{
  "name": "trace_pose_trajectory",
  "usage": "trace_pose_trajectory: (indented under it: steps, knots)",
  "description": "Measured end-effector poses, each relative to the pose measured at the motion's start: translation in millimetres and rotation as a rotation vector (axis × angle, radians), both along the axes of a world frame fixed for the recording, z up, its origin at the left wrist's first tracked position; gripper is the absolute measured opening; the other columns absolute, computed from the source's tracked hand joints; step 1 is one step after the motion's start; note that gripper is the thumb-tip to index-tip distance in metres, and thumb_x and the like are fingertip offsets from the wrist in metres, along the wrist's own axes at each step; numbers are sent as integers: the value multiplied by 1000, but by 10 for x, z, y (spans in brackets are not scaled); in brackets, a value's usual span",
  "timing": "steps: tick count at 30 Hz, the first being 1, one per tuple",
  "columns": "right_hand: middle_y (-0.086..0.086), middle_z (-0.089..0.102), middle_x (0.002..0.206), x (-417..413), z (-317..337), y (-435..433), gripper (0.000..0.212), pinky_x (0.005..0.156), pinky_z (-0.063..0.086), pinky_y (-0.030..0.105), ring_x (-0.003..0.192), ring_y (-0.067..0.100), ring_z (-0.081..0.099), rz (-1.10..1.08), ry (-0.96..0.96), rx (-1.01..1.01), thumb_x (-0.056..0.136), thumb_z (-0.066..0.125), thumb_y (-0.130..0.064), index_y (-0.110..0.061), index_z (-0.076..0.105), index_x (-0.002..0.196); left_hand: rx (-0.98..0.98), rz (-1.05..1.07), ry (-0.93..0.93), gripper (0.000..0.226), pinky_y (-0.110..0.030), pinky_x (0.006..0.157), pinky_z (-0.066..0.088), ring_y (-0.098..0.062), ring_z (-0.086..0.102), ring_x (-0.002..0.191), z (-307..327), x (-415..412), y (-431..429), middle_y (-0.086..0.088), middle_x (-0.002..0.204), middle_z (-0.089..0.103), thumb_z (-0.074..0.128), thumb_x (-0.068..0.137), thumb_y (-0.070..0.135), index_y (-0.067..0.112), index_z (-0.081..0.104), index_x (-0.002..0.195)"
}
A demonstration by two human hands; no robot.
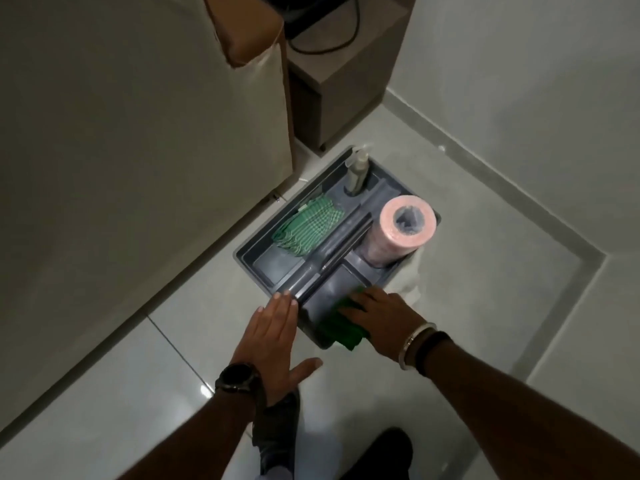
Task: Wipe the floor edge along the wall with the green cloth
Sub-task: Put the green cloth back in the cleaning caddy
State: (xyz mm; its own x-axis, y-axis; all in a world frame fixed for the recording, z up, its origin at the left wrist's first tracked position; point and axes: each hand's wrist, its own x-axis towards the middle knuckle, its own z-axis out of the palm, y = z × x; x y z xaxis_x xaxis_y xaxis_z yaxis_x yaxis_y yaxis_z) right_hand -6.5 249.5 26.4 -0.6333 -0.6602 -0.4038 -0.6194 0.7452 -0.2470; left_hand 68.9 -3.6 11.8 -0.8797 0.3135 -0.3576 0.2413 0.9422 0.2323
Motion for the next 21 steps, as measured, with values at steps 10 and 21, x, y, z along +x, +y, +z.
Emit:
trace_pose_trajectory:
  steps: [10,21]
  knots:
    - [2,38,148,-142,46,-84,62,101,44,47,133,33,32,57,-110,129,85,62,-22,-32,34,139,49,13,-88,110,-44,119,3,-24,-9,151,-132,-112,-78,-7,166,-7,16,81,90,13,4,159]
    - [10,29,152,-142,-209,-70,81,108,34,52,138,37,23,156,-112,263,79,71,-24,-29,22,144,94,-19,-94,112,-41,120,-1,-23,-14,150,-166,-105,-114,-10,167,-5,12,81,89,11,2,160]
